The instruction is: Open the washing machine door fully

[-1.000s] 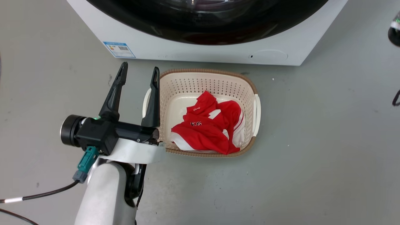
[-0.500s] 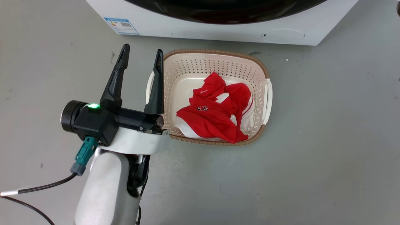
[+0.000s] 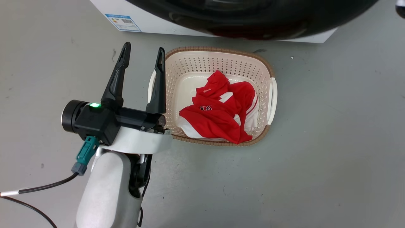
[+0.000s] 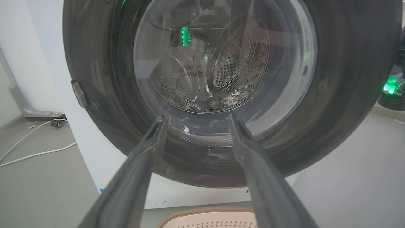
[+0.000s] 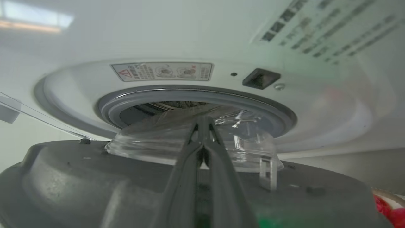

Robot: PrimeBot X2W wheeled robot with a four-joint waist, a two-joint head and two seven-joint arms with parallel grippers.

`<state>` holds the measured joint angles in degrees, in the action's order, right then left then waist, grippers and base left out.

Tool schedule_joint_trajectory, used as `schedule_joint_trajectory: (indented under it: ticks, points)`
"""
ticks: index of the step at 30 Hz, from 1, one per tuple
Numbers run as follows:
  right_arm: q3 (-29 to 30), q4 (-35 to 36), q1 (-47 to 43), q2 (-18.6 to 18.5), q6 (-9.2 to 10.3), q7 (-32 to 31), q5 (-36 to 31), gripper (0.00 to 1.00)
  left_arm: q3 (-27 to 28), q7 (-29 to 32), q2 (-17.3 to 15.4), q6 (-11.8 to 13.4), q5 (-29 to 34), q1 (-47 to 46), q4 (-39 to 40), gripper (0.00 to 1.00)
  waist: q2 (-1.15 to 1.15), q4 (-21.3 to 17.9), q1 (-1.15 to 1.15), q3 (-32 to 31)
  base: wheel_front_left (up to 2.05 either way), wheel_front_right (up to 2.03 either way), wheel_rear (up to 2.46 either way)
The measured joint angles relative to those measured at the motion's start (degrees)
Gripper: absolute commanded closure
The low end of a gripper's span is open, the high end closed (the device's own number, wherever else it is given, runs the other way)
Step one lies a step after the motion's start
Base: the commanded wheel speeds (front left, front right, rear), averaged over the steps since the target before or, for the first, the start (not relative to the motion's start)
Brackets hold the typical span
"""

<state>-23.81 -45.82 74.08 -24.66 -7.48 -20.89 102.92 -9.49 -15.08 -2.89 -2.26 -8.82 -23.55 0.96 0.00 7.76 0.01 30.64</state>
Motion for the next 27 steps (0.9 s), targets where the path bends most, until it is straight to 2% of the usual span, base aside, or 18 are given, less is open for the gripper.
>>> schedule_joint_trajectory:
  ticks: [14,21,27]
  points:
    - [-2.69,7.45,-7.57,-1.32,0.0,-11.52,6.75,1.0,-0.14,0.0,0.0,0.08,0.0,0.29,-1.2,0.0,0.0,-0.45,0.0,-2.85,0.0,0.0,0.0]
    - [-3.34,11.6,-14.77,-0.94,0.0,-14.0,10.66,1.0,0.01,0.0,0.0,-0.24,0.08,1.45,-2.19,0.0,0.0,-0.96,-0.01,-6.28,0.0,0.0,0.0]
    - [-4.41,15.49,-21.36,1.04,0.0,-15.17,12.72,1.0,0.46,0.0,0.0,-0.26,0.52,3.97,-3.44,0.0,0.0,-1.8,0.0,-9.78,0.0,0.0,0.0]
